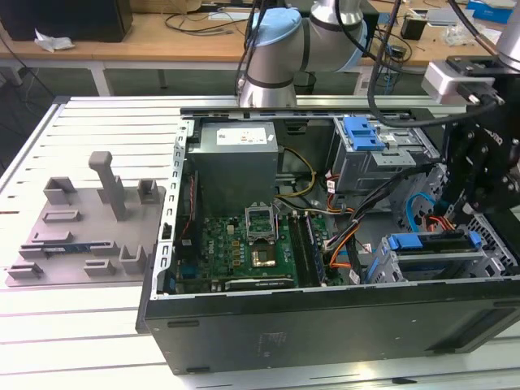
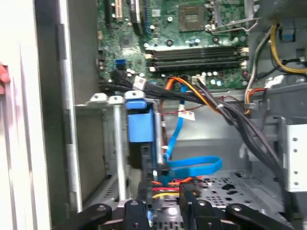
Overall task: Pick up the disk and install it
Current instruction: 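Insert the first disk wire, then insert the second disk wire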
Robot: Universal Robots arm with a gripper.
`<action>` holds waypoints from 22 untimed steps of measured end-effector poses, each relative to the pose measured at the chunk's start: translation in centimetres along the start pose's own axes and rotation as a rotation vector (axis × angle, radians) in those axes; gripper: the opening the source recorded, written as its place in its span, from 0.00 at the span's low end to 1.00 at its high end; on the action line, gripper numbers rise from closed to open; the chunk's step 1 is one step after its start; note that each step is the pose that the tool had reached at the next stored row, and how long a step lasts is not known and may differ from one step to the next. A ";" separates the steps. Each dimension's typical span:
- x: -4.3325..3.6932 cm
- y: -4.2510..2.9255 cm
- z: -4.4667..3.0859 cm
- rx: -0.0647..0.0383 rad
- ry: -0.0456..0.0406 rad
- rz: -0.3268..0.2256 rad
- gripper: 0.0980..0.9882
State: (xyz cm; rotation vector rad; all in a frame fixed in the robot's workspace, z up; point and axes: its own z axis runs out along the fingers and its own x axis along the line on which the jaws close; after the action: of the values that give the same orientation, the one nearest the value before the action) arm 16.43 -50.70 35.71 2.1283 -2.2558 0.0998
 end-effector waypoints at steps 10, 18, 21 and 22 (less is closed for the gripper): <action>-0.64 0.00 -0.06 0.000 0.0029 0.000 0.33; -0.66 -0.30 -0.05 0.000 0.0029 0.000 0.33; -0.66 -0.31 -0.05 0.000 0.0029 0.000 0.33; -0.66 -0.31 -0.05 0.000 0.0029 0.000 0.33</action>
State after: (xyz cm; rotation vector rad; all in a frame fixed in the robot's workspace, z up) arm 16.78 -50.05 35.72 2.1271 -2.2540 0.1030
